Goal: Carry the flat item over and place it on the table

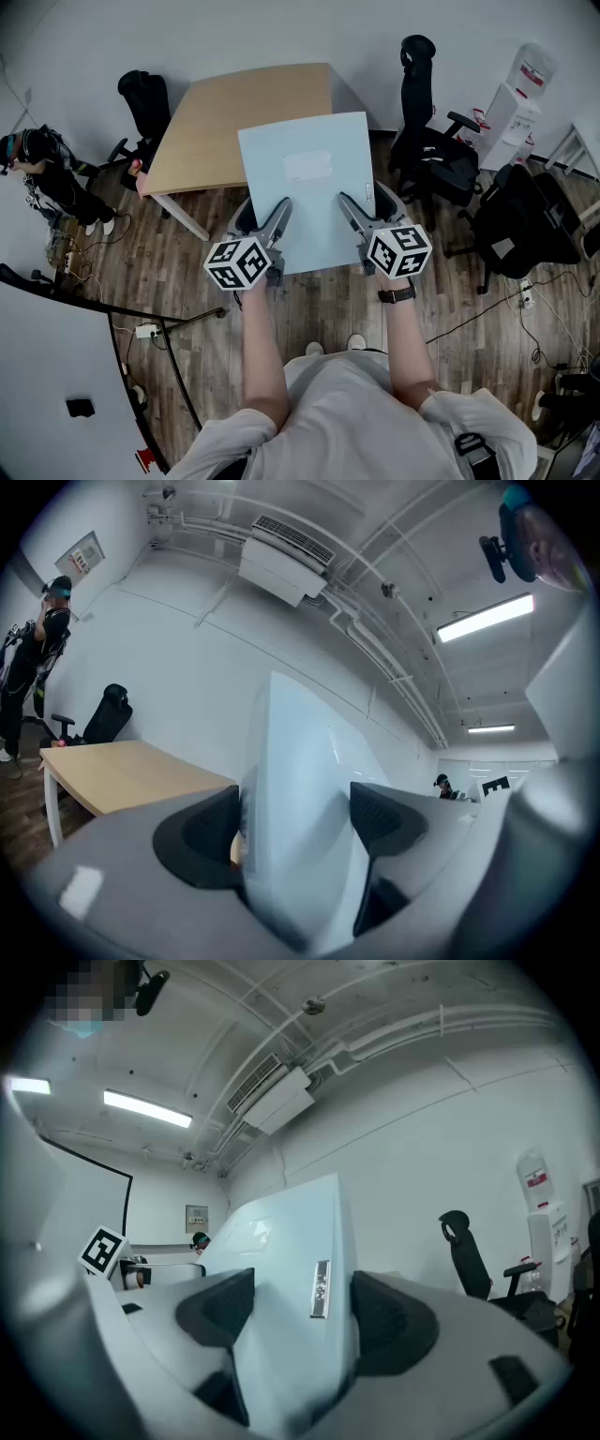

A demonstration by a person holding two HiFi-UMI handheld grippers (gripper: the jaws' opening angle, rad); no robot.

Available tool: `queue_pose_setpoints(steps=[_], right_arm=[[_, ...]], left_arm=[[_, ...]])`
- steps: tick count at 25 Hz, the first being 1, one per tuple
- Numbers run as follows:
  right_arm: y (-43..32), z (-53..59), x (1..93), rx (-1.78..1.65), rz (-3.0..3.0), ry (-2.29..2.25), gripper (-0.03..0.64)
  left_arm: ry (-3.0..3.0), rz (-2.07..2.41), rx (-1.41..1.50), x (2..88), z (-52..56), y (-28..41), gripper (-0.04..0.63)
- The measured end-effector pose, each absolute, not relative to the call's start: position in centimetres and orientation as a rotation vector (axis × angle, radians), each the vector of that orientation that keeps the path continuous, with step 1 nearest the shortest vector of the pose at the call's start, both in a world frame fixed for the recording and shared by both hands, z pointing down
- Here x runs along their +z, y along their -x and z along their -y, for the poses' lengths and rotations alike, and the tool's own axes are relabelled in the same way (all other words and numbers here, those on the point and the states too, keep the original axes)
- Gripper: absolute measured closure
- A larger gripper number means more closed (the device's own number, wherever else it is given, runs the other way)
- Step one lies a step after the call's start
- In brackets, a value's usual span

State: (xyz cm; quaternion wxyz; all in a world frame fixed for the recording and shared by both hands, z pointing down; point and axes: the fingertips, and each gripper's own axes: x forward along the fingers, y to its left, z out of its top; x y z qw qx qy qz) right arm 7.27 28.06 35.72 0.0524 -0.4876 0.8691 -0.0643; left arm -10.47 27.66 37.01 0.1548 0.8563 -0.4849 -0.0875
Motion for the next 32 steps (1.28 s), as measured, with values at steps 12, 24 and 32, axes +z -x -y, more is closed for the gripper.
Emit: queue_pose_setpoints(steps=[12,24,32], right_arm=[[-1.5,-27.8,34.9,-0.191,-2.642,1.383,0.311],[1.2,-26.2,38.0,-0.246,-2.609,1.522,0.316],[1.2,-19.7,38.0,-0.195,-2.631,1.492,0.316]], left_arm=[[-2.446,1.419,-0.317,36.7,-28.0,16.7,0.218],[-2.514,1.404,-0.250,39.1,-25.7,19.3,0.222],[-2.486,1.422,-0.250,39.2,-19.6,19.5,0.237]])
